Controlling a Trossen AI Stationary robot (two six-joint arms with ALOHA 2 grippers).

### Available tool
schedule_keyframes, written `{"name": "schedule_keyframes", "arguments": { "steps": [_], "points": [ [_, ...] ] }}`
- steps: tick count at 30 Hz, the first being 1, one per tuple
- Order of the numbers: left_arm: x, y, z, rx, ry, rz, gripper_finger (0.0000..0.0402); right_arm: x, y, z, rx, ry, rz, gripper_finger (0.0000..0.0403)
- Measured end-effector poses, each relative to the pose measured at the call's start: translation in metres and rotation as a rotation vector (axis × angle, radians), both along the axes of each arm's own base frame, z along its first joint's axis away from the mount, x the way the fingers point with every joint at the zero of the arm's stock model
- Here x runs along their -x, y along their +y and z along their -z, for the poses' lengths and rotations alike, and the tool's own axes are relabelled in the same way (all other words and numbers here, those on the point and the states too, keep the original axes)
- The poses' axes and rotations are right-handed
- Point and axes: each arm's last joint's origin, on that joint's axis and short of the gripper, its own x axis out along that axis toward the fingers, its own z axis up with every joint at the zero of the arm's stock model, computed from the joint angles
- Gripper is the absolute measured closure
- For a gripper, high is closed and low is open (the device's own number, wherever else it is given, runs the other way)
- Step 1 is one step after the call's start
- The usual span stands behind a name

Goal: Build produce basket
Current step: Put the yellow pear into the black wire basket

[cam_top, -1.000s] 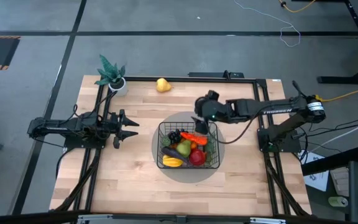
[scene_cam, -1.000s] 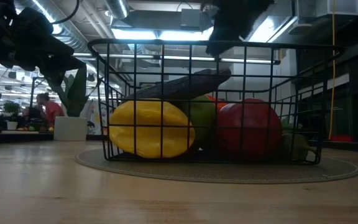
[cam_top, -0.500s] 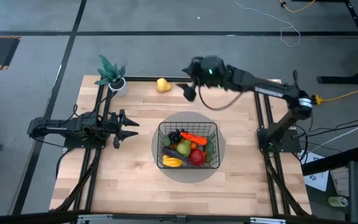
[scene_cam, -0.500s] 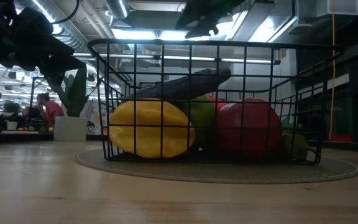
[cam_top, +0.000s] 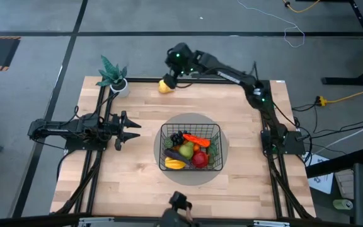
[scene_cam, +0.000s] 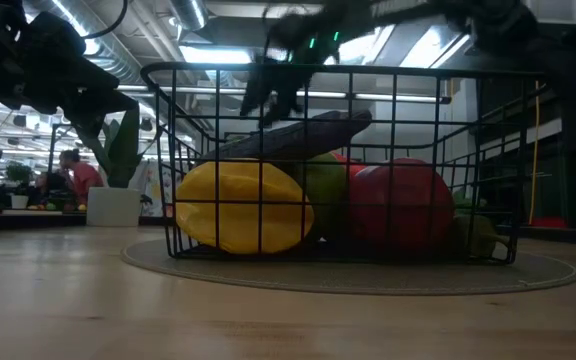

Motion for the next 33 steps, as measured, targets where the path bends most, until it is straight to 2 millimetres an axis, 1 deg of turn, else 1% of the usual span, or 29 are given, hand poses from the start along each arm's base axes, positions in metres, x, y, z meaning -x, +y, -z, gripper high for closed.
{"name": "schedule_keyframes", "arguments": {
  "steps": [2, 4, 7, 9, 12, 16, 20, 22, 27, 31, 33],
  "points": [
    [0.0, 0.0, 0.0, 0.0, 0.0, 0.0, 0.0207, -0.006, -0.008, 0.026, -0.057, 0.019, 0.049, 0.0057],
    [0.0, 0.0, 0.0, 0.0, 0.0, 0.001, 0.0207, -0.01, -0.013, 0.046, -0.1, 0.051, 0.114, 0.0057],
    [0.0, 0.0, 0.0, 0.0, 0.0, 0.0, 0.0207, -0.018, -0.017, 0.072, -0.098, 0.093, 0.206, 0.0057],
    [0.0, 0.0, 0.0, 0.0, 0.0, 0.001, 0.0207, -0.025, -0.018, 0.082, -0.058, 0.087, 0.268, 0.0057],
    [0.0, 0.0, 0.0, 0.0, 0.0, 0.001, 0.0207, -0.038, -0.014, 0.091, 0.001, 0.034, 0.319, 0.0057],
    [0.0, 0.0, 0.0, 0.0, 0.0, 0.0, 0.0207, -0.053, -0.008, 0.103, 0.031, -0.026, 0.307, 0.0057],
    [0.0, 0.0, 0.0, 0.0, 0.0, 0.0, 0.0207, -0.055, -0.007, 0.108, 0.048, -0.016, 0.323, 0.0061],
    [0.0, 0.0, 0.0, 0.0, 0.0, 0.001, 0.0207, -0.053, -0.007, 0.114, 0.036, 0.02, 0.332, 0.0068],
    [0.0, 0.0, 0.0, 0.0, 0.0, 0.0, 0.0207, -0.051, -0.015, 0.127, 0.034, 0.061, 0.336, 0.0084],
    [0.0, 0.0, 0.0, 0.0, 0.0, 0.001, 0.0207, -0.05, -0.017, 0.138, -0.005, 0.084, 0.319, 0.009],
    [0.0, 0.0, 0.0, 0.0, 0.0, 0.0, 0.0207, -0.05, -0.016, 0.14, -0.028, 0.09, 0.297, 0.009]
  ]
}}
